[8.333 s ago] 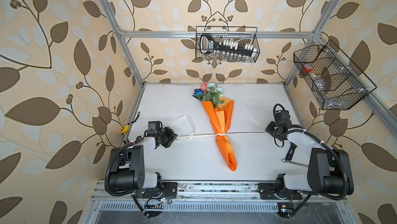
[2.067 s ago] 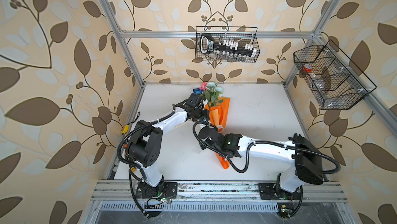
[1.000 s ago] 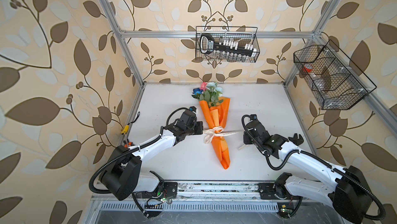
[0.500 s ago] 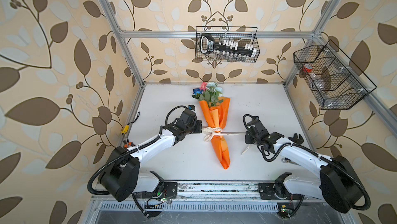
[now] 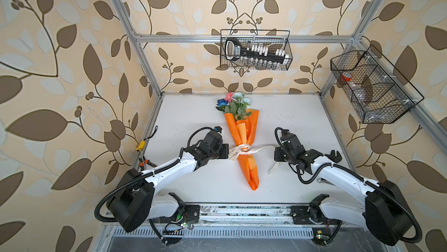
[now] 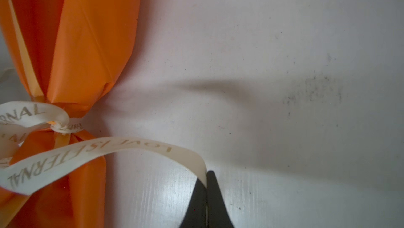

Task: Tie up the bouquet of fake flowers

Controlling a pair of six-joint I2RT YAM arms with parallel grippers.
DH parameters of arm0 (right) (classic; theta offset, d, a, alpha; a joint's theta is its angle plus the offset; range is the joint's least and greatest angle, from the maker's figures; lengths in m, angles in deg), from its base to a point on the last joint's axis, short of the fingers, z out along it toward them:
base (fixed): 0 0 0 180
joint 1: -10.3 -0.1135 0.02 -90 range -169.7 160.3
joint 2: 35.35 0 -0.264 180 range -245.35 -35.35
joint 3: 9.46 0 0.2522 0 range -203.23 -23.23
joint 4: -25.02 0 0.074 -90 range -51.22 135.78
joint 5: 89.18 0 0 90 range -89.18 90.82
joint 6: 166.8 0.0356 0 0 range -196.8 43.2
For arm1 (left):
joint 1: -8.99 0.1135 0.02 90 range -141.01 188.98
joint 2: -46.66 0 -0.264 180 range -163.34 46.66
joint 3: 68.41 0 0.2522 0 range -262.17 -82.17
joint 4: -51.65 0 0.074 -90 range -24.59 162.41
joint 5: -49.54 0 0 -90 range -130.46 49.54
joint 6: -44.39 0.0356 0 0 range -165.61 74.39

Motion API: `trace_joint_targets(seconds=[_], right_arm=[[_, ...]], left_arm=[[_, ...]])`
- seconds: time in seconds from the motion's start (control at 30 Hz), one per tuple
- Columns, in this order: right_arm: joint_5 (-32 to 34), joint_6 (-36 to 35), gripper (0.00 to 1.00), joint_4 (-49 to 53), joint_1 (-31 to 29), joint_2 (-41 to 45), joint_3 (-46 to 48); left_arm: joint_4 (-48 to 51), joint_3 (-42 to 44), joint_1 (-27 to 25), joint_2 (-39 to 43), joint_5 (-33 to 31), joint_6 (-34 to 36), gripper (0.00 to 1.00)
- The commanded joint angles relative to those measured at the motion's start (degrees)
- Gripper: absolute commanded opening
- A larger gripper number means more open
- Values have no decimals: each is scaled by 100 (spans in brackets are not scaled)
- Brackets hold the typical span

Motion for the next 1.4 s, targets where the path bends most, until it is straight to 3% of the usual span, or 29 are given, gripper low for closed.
trace_joint_targets(seconds=[0.0, 0.2, 0.47, 0.67, 0.8, 0.9, 1.03, 1.13, 1.27, 1.37], right_arm=[[-304, 108, 0, -101, -1, 28, 185], [-427, 110, 0, -122, -16, -43, 63], [-520, 75, 0, -84, -26, -251, -124], [-621, 15, 0, -32, -38, -316, -248], [-645, -30, 0, 0, -73, -342, -346], [-630, -28, 0, -1, -93, -354, -387], [-528, -21, 0, 25, -95, -378, -424], [-502, -1, 0, 104, -96, -389, -520], [-632, -18, 0, 72, -95, -408, -598], [-641, -29, 0, 35, -97, -484, -657]], left_arm=[[-65, -9, -6, -189, -135, -483, 21], [336, -138, -7, 55, -560, 47, 57], [558, -295, -7, 926, -1350, 1081, 62], [746, -572, -6, 713, -1668, 1000, 84], [446, -251, -9, 795, -1329, 805, 87], [94, -180, -11, 869, -808, 1158, 87], [-807, -132, -8, 738, 439, 2706, 85], [-491, -715, -9, 276, 1258, 3939, 86], [-272, -1187, -2, -401, 885, 4907, 78], [33, -1548, 18, -808, 1066, 5383, 77]])
